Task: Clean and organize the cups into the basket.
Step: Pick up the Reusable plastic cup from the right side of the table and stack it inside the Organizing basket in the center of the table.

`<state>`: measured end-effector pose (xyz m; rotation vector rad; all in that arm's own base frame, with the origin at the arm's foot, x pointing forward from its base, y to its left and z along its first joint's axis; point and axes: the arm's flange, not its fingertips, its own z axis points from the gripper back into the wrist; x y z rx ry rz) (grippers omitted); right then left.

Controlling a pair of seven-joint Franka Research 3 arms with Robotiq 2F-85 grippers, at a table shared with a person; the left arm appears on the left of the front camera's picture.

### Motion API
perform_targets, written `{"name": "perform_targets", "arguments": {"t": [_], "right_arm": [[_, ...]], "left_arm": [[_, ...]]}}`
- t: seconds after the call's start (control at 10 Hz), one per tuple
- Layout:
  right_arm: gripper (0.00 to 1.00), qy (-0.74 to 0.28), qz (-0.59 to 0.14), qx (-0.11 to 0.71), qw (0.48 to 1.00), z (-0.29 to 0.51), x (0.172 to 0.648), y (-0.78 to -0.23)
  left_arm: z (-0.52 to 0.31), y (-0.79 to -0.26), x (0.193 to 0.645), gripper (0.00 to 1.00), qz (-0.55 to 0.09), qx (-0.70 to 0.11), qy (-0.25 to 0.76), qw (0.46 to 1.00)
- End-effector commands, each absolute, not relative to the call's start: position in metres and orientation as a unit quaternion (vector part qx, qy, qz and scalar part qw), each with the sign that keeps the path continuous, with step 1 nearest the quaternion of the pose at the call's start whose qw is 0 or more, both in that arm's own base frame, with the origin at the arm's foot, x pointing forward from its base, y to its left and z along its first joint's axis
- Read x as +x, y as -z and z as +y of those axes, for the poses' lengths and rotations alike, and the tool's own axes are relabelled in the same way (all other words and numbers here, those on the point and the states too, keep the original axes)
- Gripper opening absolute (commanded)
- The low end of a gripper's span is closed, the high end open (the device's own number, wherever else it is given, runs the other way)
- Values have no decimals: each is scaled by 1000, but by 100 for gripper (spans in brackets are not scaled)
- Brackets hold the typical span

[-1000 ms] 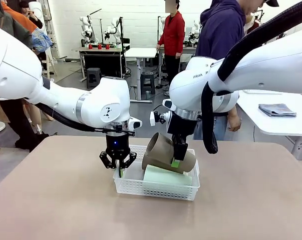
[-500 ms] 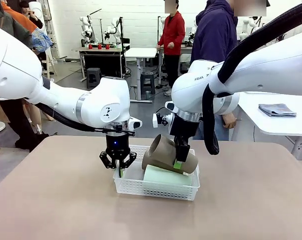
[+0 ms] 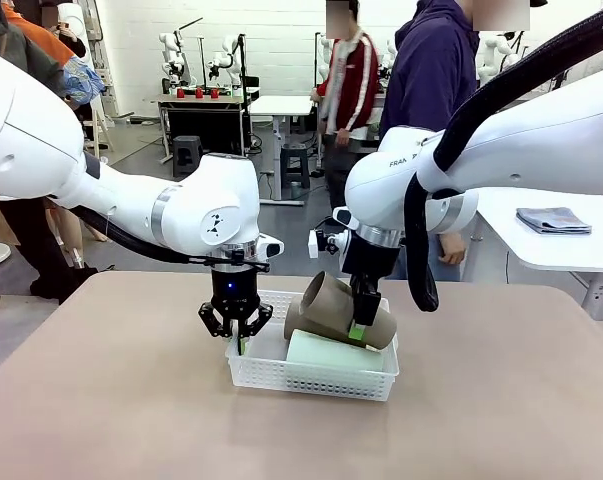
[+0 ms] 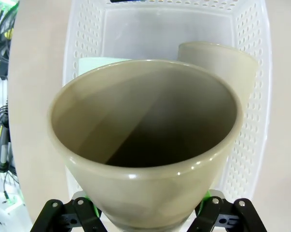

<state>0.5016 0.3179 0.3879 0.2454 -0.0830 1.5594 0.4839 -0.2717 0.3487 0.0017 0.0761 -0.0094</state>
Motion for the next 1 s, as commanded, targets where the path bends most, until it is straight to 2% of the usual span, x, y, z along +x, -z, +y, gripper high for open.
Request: {"name": "perform_targets", "arguments": {"t": [0.0,0.5,0.6,0.9], "right_arm": [[100,-703,-50,127,698,317,505,-389],[100,-701,-66,129,698,315,502,-394],[100,-704,-95,132,691,301,495,-411],[100,-685,-245,250,639,177,449,-477]], "left_arm": [[-271,-351,484,0,35,0,5,999],[-271,-351,484,0,35,0,5,999],[-271,-351,484,0,35,0,5,999],[-271,-351,484,0,35,0,5,999]]}}
